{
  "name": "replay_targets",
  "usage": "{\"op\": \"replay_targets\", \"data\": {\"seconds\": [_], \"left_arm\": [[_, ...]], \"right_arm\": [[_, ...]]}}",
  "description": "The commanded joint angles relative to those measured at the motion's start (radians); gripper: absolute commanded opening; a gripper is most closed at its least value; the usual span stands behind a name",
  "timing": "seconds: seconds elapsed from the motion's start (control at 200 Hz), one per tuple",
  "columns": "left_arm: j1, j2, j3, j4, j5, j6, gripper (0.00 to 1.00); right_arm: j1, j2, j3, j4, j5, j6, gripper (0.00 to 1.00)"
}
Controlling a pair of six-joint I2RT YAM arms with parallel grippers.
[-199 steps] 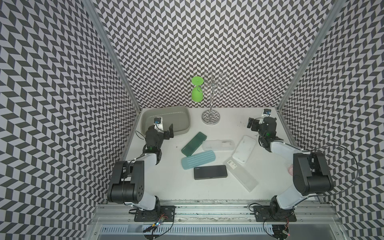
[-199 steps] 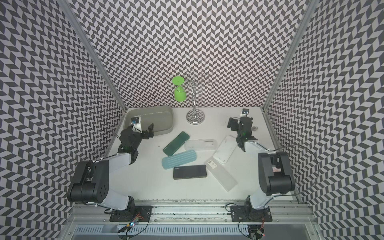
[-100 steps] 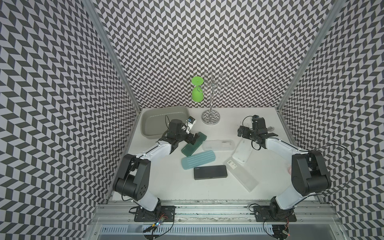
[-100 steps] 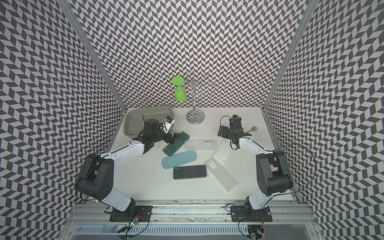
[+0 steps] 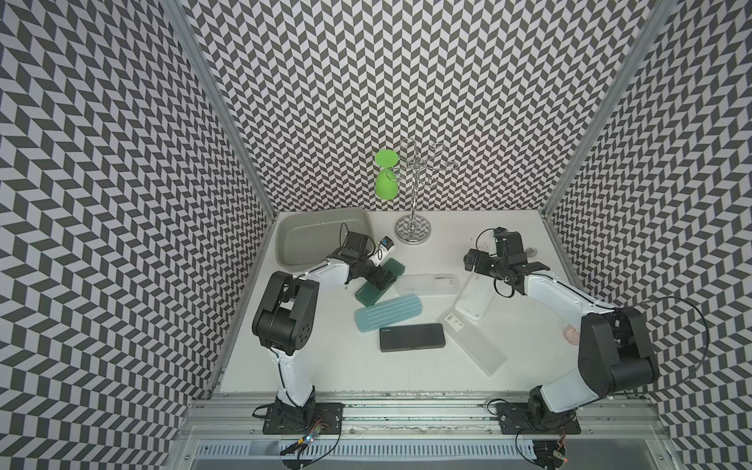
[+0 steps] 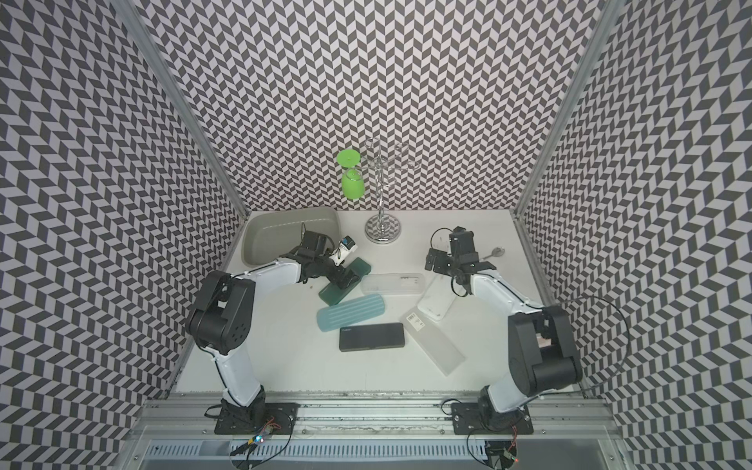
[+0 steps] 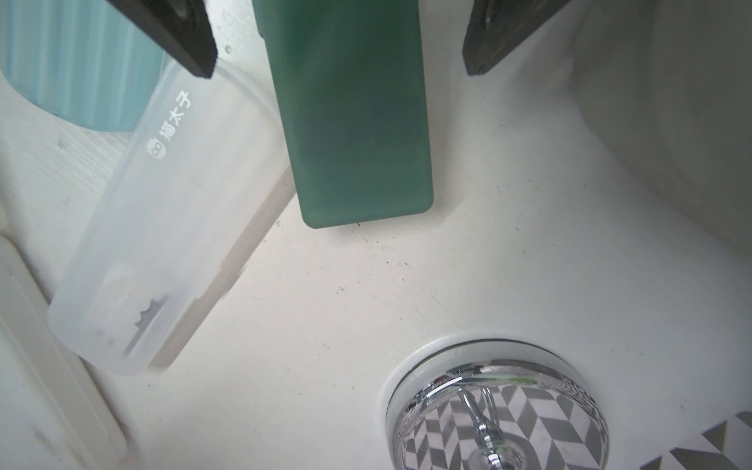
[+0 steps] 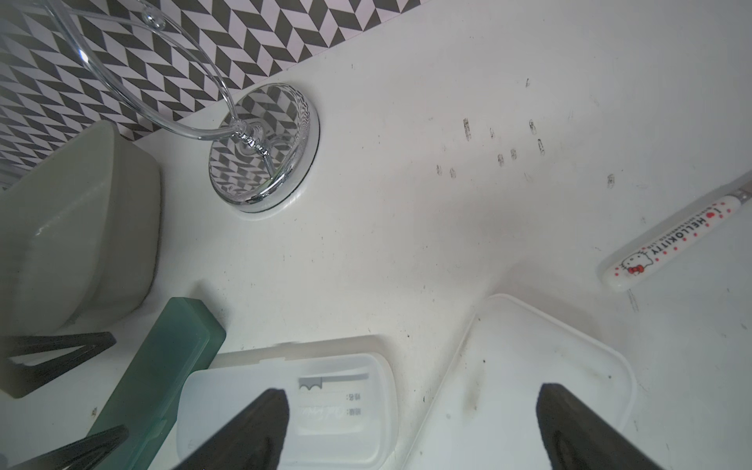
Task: Put the pencil case into the storage box
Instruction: Pick up the pencil case from the center of the board.
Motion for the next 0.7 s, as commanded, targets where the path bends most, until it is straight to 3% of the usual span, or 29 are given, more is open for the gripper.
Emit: {"op": "replay_targets", "data": {"seconds": [0.0, 0.511, 0.696], "left_arm": [[-0.004, 0.033, 0.03, -0.065, 0.005, -0.004, 1.0], [-0.005, 0.113, 0.067, -0.18, -0.038, -0.066, 0.99], [-0.003, 0.147, 0.094, -0.2, 0.004, -0.077, 0.86]], "right_arm": [[0.007, -0.034, -0.017, 0.0, 0.003, -0.019, 1.0], [0.006, -0.003, -0.002, 0.012, -0.008, -0.024, 1.0], [0.007, 0.008, 0.016, 0.003, -0.009, -0.039, 1.0]]}}
